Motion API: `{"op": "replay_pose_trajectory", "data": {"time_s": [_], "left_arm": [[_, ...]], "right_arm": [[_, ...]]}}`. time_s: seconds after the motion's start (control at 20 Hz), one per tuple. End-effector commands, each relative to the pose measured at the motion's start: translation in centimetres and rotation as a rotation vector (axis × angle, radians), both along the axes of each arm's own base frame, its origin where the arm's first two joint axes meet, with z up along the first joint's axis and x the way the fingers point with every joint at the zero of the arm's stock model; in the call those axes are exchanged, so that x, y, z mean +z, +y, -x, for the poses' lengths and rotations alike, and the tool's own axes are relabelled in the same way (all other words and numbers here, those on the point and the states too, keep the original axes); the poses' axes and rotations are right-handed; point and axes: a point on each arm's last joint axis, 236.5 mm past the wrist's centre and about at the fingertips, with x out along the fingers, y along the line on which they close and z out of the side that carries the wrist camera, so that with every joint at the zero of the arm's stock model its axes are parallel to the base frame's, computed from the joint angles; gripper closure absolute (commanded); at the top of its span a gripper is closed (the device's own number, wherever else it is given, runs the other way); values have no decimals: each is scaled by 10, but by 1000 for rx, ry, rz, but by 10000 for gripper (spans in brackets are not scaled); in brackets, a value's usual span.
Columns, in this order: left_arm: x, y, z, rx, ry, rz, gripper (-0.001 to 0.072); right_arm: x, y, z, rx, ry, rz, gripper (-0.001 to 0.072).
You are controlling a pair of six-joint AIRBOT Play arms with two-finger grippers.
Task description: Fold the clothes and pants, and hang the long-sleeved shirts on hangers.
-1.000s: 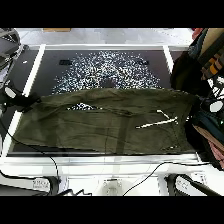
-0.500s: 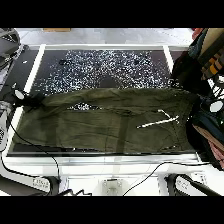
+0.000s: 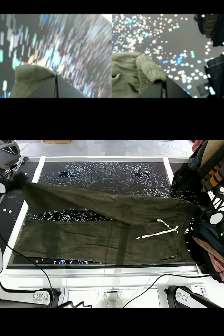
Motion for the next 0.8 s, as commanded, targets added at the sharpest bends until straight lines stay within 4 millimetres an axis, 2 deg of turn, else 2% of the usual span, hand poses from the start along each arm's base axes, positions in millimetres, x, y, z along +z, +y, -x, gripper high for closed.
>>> {"op": "replay_pose_trajectory", "data": {"time_s": [0.0,0.05,0.1,0.2,0.3,0.4,0.45,0.55,0.75], "left_arm": [[56,-9,13,-116,-13,-258,688],[41,-7,25,-141,90,-309,689],[17,-1,41,-152,219,-335,689],[-41,14,73,-159,455,-350,689],[-104,23,95,-159,579,-295,689],[-164,27,114,-135,653,-225,690],[-186,29,121,-117,670,-195,689],[-205,31,123,-78,659,-154,689],[-203,34,109,-64,597,-165,688]], "right_arm": [[1,0,0,-1,-3,2,682],[1,0,0,-1,-3,2,682],[1,0,0,-1,-3,2,682],[0,0,0,0,-1,1,682],[-3,1,1,3,13,-4,683],[-21,5,5,11,68,-30,683],[-35,8,9,18,111,-51,683],[-59,11,13,23,175,-80,683],[-98,10,11,16,247,-119,684]]}}
